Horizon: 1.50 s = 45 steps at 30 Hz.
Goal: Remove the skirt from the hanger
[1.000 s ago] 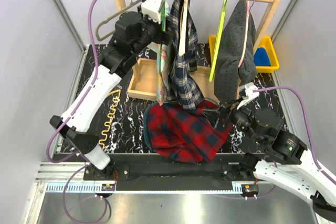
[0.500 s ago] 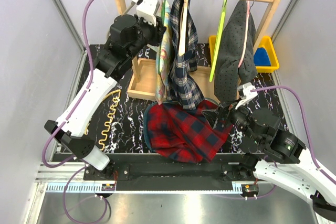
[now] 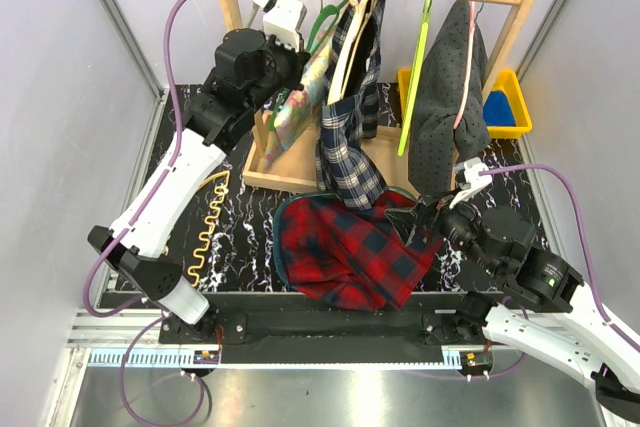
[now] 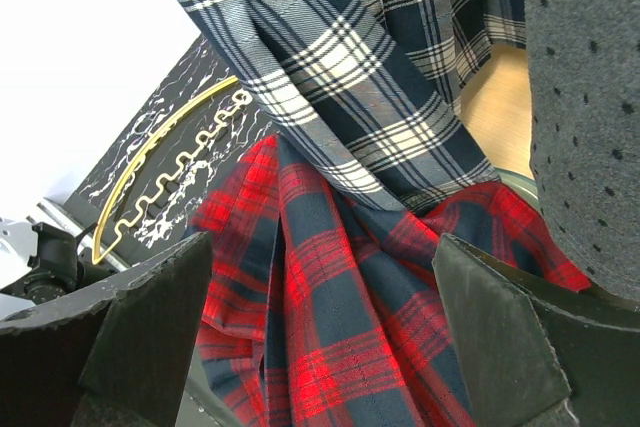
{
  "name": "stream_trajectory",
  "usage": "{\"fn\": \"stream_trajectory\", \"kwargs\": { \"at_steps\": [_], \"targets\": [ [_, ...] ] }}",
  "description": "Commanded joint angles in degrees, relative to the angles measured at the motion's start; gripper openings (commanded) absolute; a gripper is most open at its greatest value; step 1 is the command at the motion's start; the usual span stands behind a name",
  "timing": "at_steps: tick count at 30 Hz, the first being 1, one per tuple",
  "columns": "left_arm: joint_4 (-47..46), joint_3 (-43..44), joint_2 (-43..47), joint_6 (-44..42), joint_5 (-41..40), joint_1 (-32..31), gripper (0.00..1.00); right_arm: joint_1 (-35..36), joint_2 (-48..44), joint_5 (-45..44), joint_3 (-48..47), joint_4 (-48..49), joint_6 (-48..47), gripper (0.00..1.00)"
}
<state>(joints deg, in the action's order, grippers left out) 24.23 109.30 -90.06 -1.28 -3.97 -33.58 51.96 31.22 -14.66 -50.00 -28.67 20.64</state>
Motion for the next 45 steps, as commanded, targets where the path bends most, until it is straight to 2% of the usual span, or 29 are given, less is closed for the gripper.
{"fn": "stream_trajectory", "kwargs": {
  "at_steps": [1, 9, 10, 11, 12, 15, 17, 18, 20, 21, 23, 24, 25, 40, 45],
  "targets": [
    [-0.3, 1.9, -1.2, -0.9, 0.5, -0.4, 0.00, -0.1, -0.3, -2.2, -0.8, 0.7, 0.3, 1.00],
    [-0.1, 2.9, -1.5, -2.5, 1.6, -0.3, 0.00, 0.0, -0.3, -2.3, -0.8, 0.7, 0.4, 1.00],
    [-0.1, 3.0, -1.6, -2.6, 1.8, -0.3, 0.10, -0.1, -0.2, -2.3, -0.7, 0.6, 0.3, 1.00],
    [-0.1, 3.1, -1.7, -2.7, 1.9, -0.3, 0.57, -0.1, -0.1, -2.4, -0.8, 0.7, 0.3, 1.00],
    [-0.1, 2.9, -1.8, -2.8, 2.0, -0.3, 0.67, -0.1, -0.1, -2.5, -0.9, 0.6, 0.2, 1.00],
    [0.1, 2.8, -2.1, -2.8, 2.3, -0.4, 0.70, 0.0, -0.1, -2.5, -0.9, 0.7, 0.1, 1.00],
    [0.0, 3.1, -2.5, -2.9, 2.1, -0.3, 0.69, -0.1, -0.3, -2.7, -0.9, 0.7, 0.2, 1.00],
    [0.1, 3.3, -2.8, -2.7, 1.9, -0.3, 0.60, -0.1, -0.3, -2.7, -1.0, 0.7, 0.1, 1.00],
    [0.1, 3.9, -3.3, -2.7, 1.6, -0.4, 0.49, -0.1, -0.1, -2.8, -1.2, 0.6, 0.1, 1.00],
    [0.1, 4.1, -3.5, -2.8, 1.6, -0.3, 0.37, -0.1, -0.1, -2.9, -1.2, 0.6, 0.1, 1.00],
    [0.0, 4.5, -3.8, -2.9, 1.5, -0.3, 0.25, -0.1, -0.1, -2.9, -1.2, 0.7, 0.1, 1.00],
    [0.2, 4.7, -4.2, -2.9, 1.3, -0.3, 0.09, -0.1, -0.2, -2.9, -1.2, 0.6, 0.0, 1.00],
    [0.5, 5.1, -4.3, -3.0, 1.3, -0.3, 0.02, -0.1, -0.2, -2.9, -1.3, 0.6, 0.0, 1.00],
    [0.9, 12.2, -2.5, -3.4, -3.1, -0.2, 0.00, 0.0, 1.3, -2.3, -1.6, 1.1, -1.3, 1.00],
    [-0.8, 15.5, -1.1, -4.7, -2.8, 2.2, 0.00, -0.1, 2.7, -1.3, -1.9, 2.2, -2.4, 1.00]
  ]
}}
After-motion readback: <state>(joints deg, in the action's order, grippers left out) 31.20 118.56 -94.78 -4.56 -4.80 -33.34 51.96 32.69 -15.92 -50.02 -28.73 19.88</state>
